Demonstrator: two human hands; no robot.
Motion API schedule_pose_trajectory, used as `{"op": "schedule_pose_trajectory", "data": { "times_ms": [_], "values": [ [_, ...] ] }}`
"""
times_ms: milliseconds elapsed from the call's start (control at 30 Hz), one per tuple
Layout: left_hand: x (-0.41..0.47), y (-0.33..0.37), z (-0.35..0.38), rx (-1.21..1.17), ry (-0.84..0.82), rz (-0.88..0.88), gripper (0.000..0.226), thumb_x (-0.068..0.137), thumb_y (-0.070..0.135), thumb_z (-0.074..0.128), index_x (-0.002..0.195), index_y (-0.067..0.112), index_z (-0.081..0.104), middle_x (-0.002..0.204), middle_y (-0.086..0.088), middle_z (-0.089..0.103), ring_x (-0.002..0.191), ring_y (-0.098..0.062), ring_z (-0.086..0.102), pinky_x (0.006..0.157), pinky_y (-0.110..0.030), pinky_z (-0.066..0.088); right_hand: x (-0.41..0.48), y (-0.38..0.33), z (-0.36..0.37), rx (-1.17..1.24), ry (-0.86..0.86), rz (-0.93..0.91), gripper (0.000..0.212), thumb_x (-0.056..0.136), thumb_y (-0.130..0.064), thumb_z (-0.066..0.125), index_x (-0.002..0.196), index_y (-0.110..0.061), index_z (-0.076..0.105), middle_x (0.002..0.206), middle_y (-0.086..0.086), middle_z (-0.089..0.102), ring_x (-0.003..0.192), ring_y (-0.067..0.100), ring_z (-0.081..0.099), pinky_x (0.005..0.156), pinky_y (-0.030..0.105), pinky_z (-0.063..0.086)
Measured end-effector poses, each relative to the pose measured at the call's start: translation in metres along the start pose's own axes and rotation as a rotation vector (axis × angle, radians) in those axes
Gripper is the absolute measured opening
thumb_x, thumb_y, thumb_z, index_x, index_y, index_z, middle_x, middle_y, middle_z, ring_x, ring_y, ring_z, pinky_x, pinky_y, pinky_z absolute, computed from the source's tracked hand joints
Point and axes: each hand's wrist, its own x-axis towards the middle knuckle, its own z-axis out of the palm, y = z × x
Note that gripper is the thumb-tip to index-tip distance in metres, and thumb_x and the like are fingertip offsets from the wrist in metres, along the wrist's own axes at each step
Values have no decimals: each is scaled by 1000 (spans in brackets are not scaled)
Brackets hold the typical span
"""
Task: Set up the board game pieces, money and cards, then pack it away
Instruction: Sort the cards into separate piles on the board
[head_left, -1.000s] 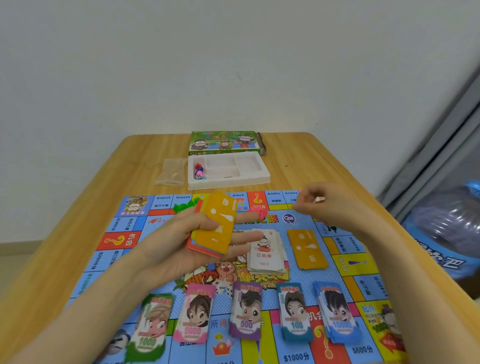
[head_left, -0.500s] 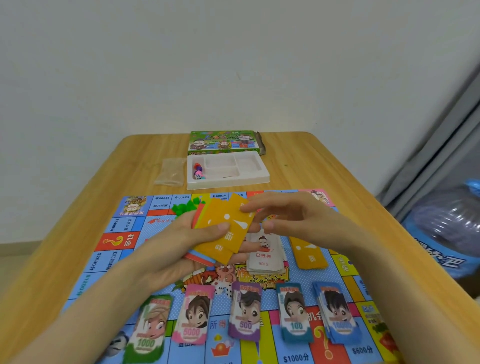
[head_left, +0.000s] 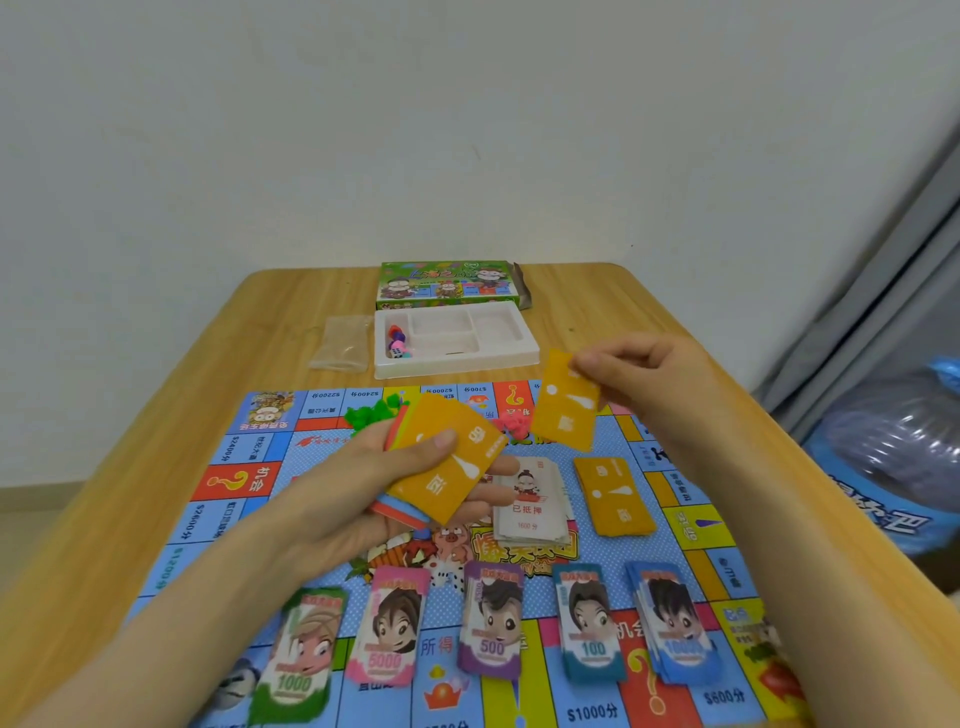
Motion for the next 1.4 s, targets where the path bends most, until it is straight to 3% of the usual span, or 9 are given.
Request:
{"op": "schedule_pose_trajectory", "data": {
  "times_ms": [100, 167, 367, 467, 833, 1033, 1233, 1300, 1400],
  "values": [
    [-1, 1, 1, 19, 40, 8, 31, 79, 16, 55, 106, 0, 58, 96, -26, 70, 70, -31, 72, 59, -34, 59, 5, 0, -12, -28, 46, 125, 10, 69, -23, 71, 73, -16, 66, 60, -3, 69, 50, 6, 62, 52, 17, 50],
    [-1, 1, 2, 76, 60, 15, 30, 79, 20, 55, 102, 2, 60, 92, -22, 72, 64, -28, 71, 53, -31, 59, 8, 2, -21, -167, 8, 208, 10, 74, -19, 72, 77, -16, 64, 63, -2, 70, 50, 8, 61, 49, 19, 47],
    [-1, 0, 0, 138, 44, 26, 34, 78, 20, 55, 108, 5, 58, 97, -13, 74, 66, -28, 72, 52, -30, 58, 8, 9, -29, -613, -317, 369, 2, 83, -16, 70, 85, -17, 71, 72, -2, 69, 54, 1, 55, 47, 12, 42],
    [-1, 0, -1, 162, 24, 29, 33, 79, 18, 55, 109, 6, 59, 100, -12, 73, 70, -29, 72, 57, -32, 60, 9, 14, -25, -693, -369, 355, 4, 83, -14, 70, 86, -17, 71, 84, 4, 72, 71, 9, 61, 59, 15, 49],
    [-1, -1, 0, 146, 23, 30, 28, 78, 18, 55, 105, 10, 59, 98, -12, 74, 68, -29, 72, 59, -33, 59, 11, 22, -23, -876, -369, 297, 7, 82, -18, 71, 81, -20, 64, 76, -8, 61, 66, 1, 55, 55, 11, 39],
    [0, -1, -1, 125, 30, 31, 28, 78, 17, 56, 104, 8, 59, 97, -13, 74, 68, -29, 72, 59, -33, 59, 13, 27, -25, -888, -361, 320, 8, 84, -20, 70, 85, -17, 62, 80, -5, 61, 63, 2, 56, 48, 10, 39],
    [1, -2, -1, 125, 29, 33, 28, 76, 16, 57, 103, 9, 60, 96, -13, 74, 68, -29, 72, 60, -35, 58, 15, 28, -24, -980, -324, 262, 14, 82, -28, 71, 81, -21, 60, 77, -7, 54, 67, 5, 51, 64, 21, 47],
    [0, -2, 0, 123, 26, 28, 29, 75, 15, 57, 103, 10, 59, 96, -13, 74, 68, -29, 72, 61, -35, 59, 14, 24, -21, -866, -218, 155, 13, 81, -29, 71, 79, -21, 61, 72, -5, 52, 66, 8, 49, 74, 26, 51],
    [0, -3, 0, 129, 24, 27, 30, 74, 13, 58, 104, 9, 60, 97, -12, 74, 68, -29, 72, 60, -35, 58, 3, 5, -13, -471, -213, 9, 3, 87, -19, 65, 84, -18, 64, 67, -10, 55, 54, -1, 47, 55, 12, 43]
  ]
}}
